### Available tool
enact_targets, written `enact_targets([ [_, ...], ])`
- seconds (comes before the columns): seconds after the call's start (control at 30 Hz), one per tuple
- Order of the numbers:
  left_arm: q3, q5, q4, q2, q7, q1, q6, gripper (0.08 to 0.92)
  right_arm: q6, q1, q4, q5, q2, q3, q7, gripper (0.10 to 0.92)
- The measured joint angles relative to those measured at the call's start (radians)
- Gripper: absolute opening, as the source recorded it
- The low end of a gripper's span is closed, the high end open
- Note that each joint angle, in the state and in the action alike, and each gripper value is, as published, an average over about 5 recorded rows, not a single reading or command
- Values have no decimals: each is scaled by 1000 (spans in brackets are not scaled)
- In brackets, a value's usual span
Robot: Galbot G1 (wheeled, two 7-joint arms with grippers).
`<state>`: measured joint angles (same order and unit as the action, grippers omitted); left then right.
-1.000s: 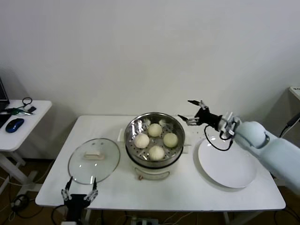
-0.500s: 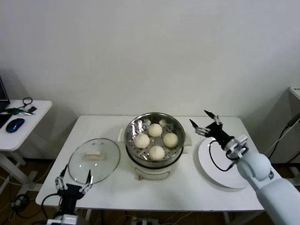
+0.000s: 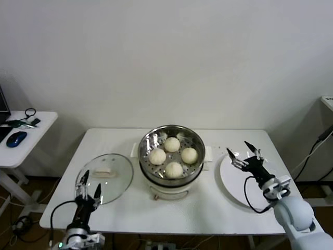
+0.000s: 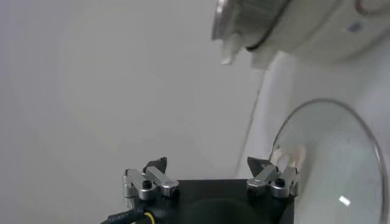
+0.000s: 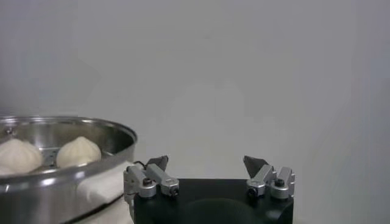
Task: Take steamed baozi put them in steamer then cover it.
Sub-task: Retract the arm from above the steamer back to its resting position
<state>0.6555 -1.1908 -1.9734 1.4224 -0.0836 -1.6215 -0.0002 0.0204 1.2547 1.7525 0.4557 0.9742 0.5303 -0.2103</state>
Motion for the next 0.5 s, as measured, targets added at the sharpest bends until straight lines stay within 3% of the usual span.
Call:
enact_targets([
  [0.5, -18, -287, 291, -32, -1, 232, -42, 823, -20, 62, -27, -97, 59, 64, -22, 823],
])
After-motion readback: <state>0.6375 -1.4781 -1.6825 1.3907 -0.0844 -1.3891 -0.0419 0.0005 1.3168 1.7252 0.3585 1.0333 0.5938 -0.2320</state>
